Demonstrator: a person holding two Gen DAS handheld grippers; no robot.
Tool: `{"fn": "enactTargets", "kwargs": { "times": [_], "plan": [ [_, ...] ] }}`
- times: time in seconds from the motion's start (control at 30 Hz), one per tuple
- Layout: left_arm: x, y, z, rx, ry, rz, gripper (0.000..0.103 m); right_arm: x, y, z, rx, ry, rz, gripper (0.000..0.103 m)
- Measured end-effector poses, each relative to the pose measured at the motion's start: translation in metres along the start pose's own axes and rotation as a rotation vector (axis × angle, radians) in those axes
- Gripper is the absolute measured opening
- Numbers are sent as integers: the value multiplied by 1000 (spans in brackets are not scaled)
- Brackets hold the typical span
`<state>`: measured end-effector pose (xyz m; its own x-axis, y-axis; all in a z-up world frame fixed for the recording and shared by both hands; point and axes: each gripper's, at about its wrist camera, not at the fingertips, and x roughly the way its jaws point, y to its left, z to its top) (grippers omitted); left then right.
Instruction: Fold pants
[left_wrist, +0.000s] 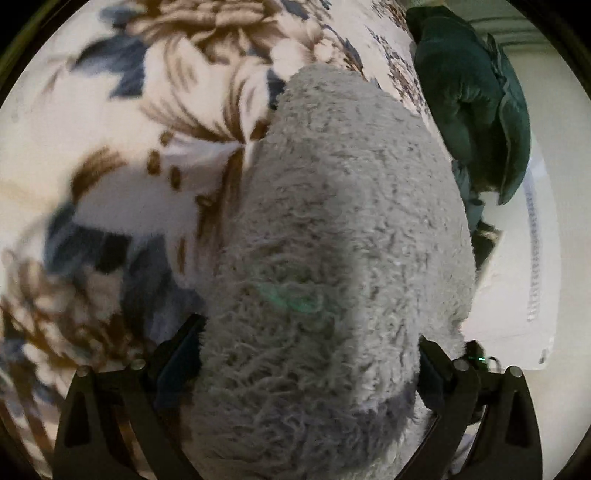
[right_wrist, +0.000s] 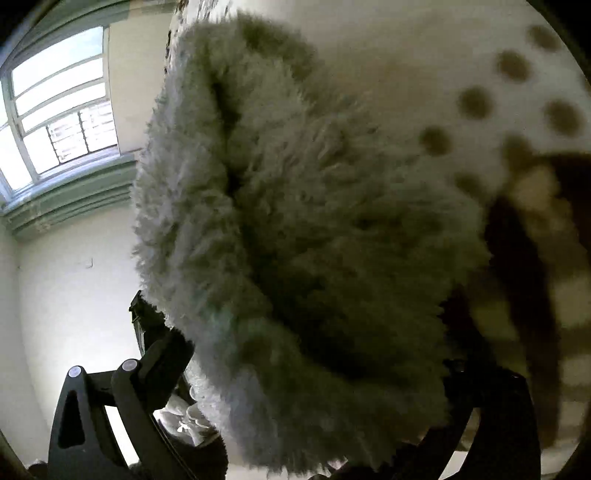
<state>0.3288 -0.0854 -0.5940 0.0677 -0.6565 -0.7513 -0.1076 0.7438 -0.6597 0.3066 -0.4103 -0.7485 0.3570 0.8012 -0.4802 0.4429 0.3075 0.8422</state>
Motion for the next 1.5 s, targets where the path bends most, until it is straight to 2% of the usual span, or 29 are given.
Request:
{"fn": "enactTargets", "kwargs": {
  "times": [0.1, 0.13, 0.17, 0.2, 0.27, 0.33, 0.43, 0.6, 0.77, 0.8, 0.9, 1.07, 1.17, 1.3, 1.4, 1.5],
  "plan": [
    [-1, 0, -2, -16, 1, -28, 100, 12, 2, 2, -5, 18, -11, 103],
    [-1, -2, -2, -14, 0, -32, 100, 12, 4, 2, 1, 11, 0, 100],
    [-3, -5, -2, -7, -11, -36, 97, 9, 7, 2, -6, -1, 12, 93],
    [-9, -10, -1, 6, -39, -49, 92, 8, 11, 2, -15, -7, 11, 72],
    [-19, -12, -4, 19, -52, -62, 67, 5, 23, -1, -48, -21, -25, 63],
    [-27, -20, -1, 36, -76, -77, 59, 0, 36, -5, -75, -39, -39, 55],
    [-41, -22, 0, 44, -93, -92, 54, -5, 53, -11, -110, -52, -56, 51],
    [-72, -30, 2, 38, -145, -124, 53, -15, 92, -20, -171, -64, -55, 50],
    [-103, -45, 35, 38, -215, -153, 53, -34, 133, -13, -220, -85, -47, 49],
    [-110, -49, 49, 41, -230, -161, 53, -34, 138, -17, -232, -88, -47, 49],
    [-125, -51, 91, 49, -269, -180, 53, -32, 177, 1, -270, -104, -39, 49],
    [-155, -44, 202, 90, -325, -189, 53, 13, 250, 55, -333, -143, -34, 49],
    [-168, -32, 274, 100, -344, -191, 53, 59, 293, 99, -357, -166, -35, 49],
    [-173, -7, 387, 116, -367, -186, 53, 134, 343, 169, -371, -190, -35, 49],
    [-168, 14, 455, 136, -382, -170, 53, 200, 372, 229, -373, -198, -29, 49],
    [-154, 32, 506, 151, -396, -155, 53, 248, 385, 278, -383, -198, -43, 49]
  ]
}}
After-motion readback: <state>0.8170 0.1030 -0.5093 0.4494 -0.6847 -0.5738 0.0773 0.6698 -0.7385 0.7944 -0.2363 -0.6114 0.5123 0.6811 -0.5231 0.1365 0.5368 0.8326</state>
